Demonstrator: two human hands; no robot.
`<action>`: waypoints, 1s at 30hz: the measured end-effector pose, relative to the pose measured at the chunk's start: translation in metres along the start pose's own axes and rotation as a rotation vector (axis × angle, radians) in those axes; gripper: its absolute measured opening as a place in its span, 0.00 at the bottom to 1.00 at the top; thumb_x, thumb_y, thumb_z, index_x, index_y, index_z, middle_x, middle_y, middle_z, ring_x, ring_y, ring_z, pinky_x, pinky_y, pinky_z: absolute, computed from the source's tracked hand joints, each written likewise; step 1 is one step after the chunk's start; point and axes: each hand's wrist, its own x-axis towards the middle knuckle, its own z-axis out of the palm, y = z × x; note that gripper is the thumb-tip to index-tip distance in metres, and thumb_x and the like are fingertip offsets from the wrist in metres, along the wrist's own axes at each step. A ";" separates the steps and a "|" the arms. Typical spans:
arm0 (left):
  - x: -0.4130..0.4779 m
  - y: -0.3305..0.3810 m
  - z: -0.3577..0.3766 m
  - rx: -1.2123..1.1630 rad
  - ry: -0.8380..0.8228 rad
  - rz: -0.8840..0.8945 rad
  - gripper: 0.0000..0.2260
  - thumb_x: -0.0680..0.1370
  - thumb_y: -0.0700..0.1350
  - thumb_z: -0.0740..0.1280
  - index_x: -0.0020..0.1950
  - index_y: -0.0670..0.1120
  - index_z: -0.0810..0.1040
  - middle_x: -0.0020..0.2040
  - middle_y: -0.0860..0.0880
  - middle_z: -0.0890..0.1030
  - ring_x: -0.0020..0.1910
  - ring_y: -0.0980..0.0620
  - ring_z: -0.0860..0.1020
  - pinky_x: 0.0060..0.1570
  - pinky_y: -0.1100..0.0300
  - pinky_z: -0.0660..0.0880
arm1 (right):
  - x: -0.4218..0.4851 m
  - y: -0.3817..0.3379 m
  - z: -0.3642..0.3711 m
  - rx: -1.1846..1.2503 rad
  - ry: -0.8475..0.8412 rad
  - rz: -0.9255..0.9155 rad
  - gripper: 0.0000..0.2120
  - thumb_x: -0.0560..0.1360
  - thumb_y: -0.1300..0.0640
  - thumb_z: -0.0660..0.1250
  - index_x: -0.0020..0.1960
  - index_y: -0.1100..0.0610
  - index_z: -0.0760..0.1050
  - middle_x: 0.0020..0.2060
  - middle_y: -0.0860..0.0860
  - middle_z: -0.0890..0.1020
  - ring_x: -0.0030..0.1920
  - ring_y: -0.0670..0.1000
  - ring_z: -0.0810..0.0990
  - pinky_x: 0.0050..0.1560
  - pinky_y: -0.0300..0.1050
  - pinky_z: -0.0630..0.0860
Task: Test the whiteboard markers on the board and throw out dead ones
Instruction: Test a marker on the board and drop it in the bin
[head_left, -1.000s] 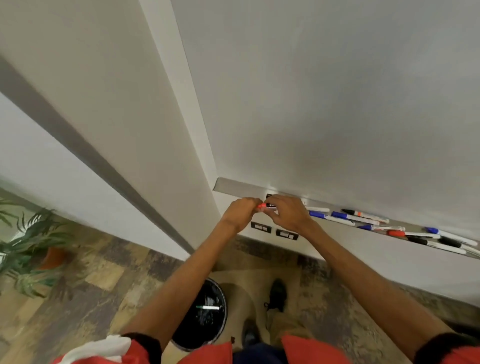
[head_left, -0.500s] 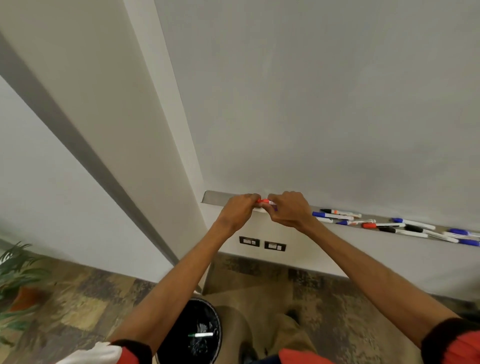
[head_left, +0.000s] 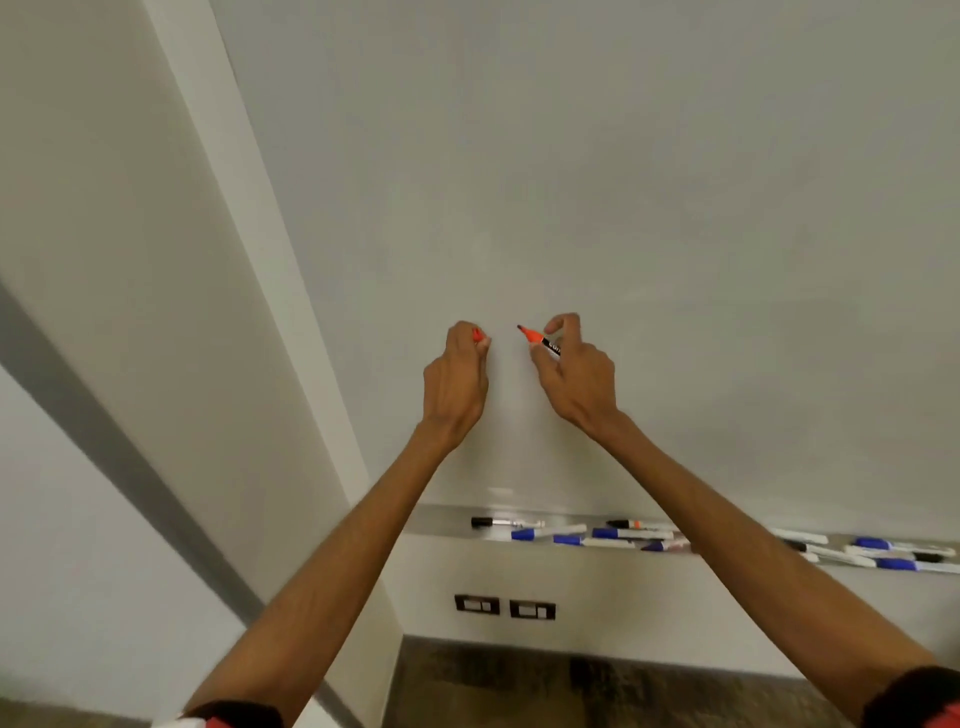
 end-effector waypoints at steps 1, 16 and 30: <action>0.011 0.007 -0.005 -0.027 0.027 0.004 0.06 0.85 0.46 0.54 0.53 0.47 0.69 0.44 0.50 0.75 0.35 0.52 0.74 0.37 0.57 0.71 | 0.010 -0.005 -0.007 0.035 0.017 0.000 0.14 0.79 0.51 0.58 0.60 0.58 0.67 0.34 0.51 0.78 0.27 0.51 0.73 0.28 0.42 0.62; 0.208 0.123 -0.080 0.044 0.480 0.470 0.21 0.85 0.42 0.57 0.76 0.35 0.64 0.75 0.38 0.67 0.77 0.41 0.63 0.76 0.46 0.58 | 0.176 -0.085 -0.164 0.350 0.379 -0.264 0.17 0.76 0.58 0.54 0.55 0.46 0.78 0.43 0.44 0.83 0.37 0.46 0.81 0.38 0.49 0.78; 0.312 0.187 -0.112 0.061 0.630 0.547 0.23 0.86 0.43 0.52 0.79 0.37 0.53 0.80 0.40 0.55 0.80 0.44 0.52 0.79 0.51 0.45 | 0.263 -0.125 -0.232 0.722 0.592 -0.511 0.09 0.80 0.56 0.61 0.50 0.58 0.78 0.36 0.53 0.81 0.29 0.59 0.77 0.27 0.45 0.72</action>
